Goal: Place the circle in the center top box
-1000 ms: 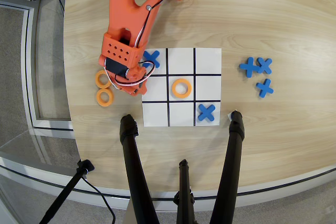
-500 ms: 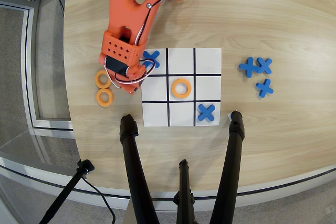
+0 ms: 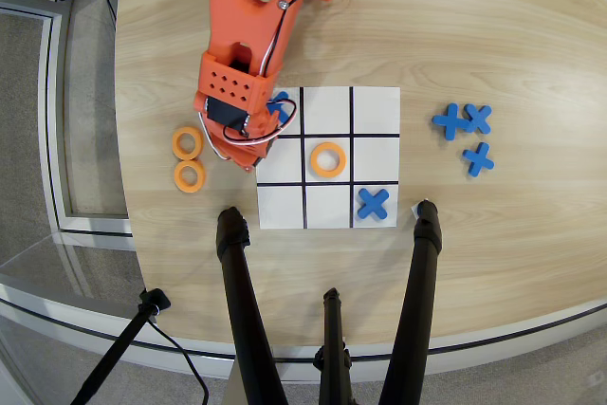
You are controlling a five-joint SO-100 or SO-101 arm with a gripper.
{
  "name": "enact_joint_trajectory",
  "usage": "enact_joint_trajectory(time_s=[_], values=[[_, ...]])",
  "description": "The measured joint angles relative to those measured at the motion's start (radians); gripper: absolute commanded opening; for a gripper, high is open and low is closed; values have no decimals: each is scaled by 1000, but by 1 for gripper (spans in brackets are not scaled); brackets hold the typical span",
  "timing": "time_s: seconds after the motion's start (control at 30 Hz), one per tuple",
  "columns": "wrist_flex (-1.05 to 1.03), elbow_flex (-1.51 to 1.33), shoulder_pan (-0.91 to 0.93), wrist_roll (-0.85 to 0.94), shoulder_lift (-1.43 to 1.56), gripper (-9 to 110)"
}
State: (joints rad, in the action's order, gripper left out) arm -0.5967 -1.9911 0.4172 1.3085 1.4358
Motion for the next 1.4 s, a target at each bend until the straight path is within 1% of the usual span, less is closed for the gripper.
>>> enact_joint_trajectory(time_s=[0.17,0.27,0.4,0.53,0.7,0.8,0.9,1.17,1.4], values=[[-83,60,-26,-77,63,0],[-175,189,-44,-129,80,0],[-348,405,-87,-167,89,0],[-537,603,-164,-176,95,0],[-667,735,-316,-213,98,0],[-680,775,-414,-233,72,0],[-680,815,-463,-245,-14,0],[-569,885,-457,-245,-319,0],[-499,881,-428,-233,-471,0]])
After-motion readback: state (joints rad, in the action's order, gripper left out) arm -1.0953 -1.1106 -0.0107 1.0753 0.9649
